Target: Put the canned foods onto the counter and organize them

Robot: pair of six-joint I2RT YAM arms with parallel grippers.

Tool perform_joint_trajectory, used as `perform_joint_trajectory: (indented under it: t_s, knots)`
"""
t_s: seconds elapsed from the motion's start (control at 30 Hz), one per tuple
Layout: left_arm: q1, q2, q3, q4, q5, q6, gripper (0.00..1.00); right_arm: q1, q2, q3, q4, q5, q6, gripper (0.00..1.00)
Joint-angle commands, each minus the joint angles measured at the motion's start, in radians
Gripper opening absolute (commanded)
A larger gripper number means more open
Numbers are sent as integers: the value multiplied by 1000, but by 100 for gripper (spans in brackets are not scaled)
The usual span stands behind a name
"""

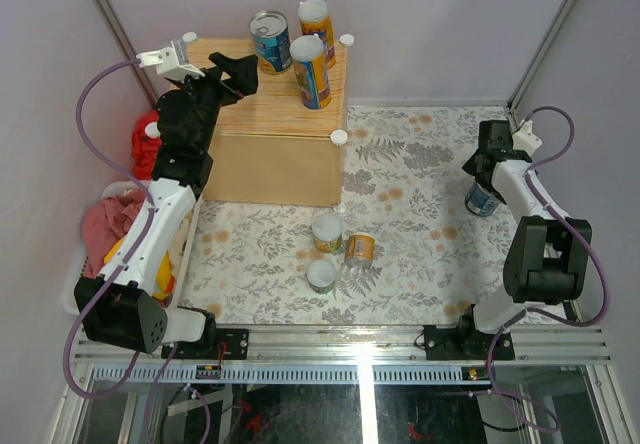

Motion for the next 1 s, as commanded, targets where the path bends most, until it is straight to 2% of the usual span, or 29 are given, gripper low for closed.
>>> perform_joint_trajectory:
  t_s: [0.0, 0.27, 0.3, 0.5, 0.53, 0.6, 0.63, 0.77, 0.97]
  knots:
    - [-7, -24, -15, 12, -7, 5, 100, -14, 27, -13, 40, -1, 16, 99]
    - [-7, -42, -35, 11, 0, 19, 100, -21, 71, -17, 73, 17, 4, 99]
    - [-8, -45, -41, 11, 1, 20, 100, -21, 70, -19, 81, 20, -2, 96]
    - [-7, -63, -76, 11, 1, 19, 100, -21, 32, -65, 156, 8, -78, 58]
    - [-6, -65, -82, 12, 3, 18, 100, -21, 27, -68, 162, 2, -94, 49]
    - [-6, -70, -92, 9, 2, 17, 100, -21, 15, -74, 171, -11, -119, 21]
    - [-8, -73, -96, 4, 2, 17, 100, -21, 8, -76, 178, -19, -132, 11]
    - [-8, -93, -114, -10, -8, 17, 100, -19, -10, -81, 196, -88, -163, 1]
    - [-8, -131, -137, -33, -19, 14, 100, 1, -56, -88, 213, -128, -200, 0]
